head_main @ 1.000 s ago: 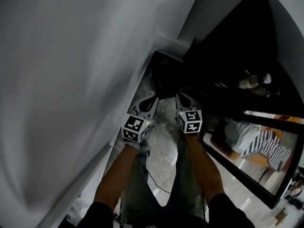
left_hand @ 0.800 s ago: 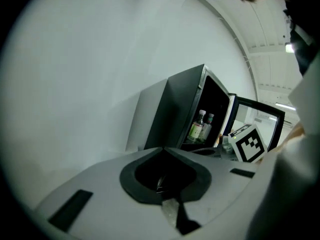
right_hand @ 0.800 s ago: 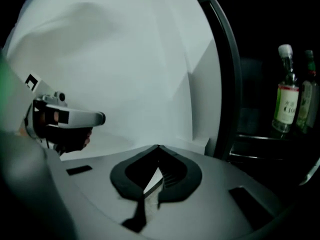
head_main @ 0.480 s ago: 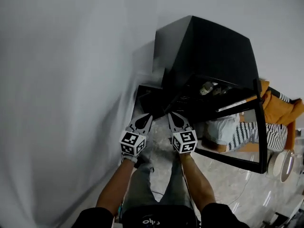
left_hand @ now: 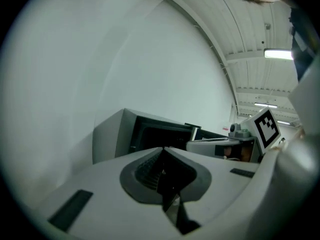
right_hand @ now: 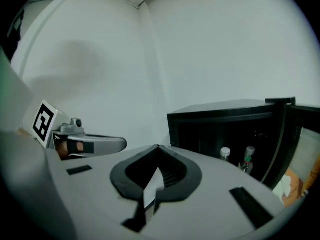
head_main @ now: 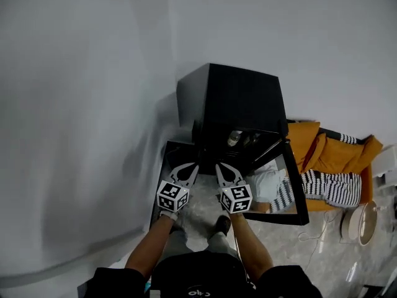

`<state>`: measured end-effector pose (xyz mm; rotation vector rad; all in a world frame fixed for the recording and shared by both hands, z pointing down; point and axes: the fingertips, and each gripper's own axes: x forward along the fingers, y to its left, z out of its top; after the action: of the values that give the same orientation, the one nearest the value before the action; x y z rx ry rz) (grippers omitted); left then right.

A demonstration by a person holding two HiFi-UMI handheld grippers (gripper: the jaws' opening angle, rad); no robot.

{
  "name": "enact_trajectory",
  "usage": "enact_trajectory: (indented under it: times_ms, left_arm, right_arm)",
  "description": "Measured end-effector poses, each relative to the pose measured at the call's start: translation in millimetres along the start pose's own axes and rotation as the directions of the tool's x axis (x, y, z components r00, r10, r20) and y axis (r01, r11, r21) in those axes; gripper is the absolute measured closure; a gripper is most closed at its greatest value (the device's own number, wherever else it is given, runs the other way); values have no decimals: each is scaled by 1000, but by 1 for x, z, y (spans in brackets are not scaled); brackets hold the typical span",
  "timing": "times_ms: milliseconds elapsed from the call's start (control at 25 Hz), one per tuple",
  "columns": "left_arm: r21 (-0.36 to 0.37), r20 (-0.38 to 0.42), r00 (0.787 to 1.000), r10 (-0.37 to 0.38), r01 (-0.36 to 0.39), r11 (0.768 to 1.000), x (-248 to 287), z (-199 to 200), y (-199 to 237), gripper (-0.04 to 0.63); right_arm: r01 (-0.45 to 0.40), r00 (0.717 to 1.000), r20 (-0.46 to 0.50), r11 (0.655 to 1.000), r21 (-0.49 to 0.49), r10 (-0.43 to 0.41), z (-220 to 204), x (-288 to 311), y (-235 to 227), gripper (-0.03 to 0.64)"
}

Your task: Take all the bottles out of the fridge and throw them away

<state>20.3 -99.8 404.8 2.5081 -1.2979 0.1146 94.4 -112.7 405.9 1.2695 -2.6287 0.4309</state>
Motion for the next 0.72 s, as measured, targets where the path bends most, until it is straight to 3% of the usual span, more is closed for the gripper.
enact_trajectory:
  times_ms: [320,720]
  left_arm:
    - [60,30,999,-36,35,998,29,45,-66,589]
    - [114,17,998,-64,62,992,49,67,-94,589]
  right_arm:
    - [20,999,50,1000,10,-20,34,-58,-40,609]
    - [46,996,73,999,3,-46,54,-80,-65,609]
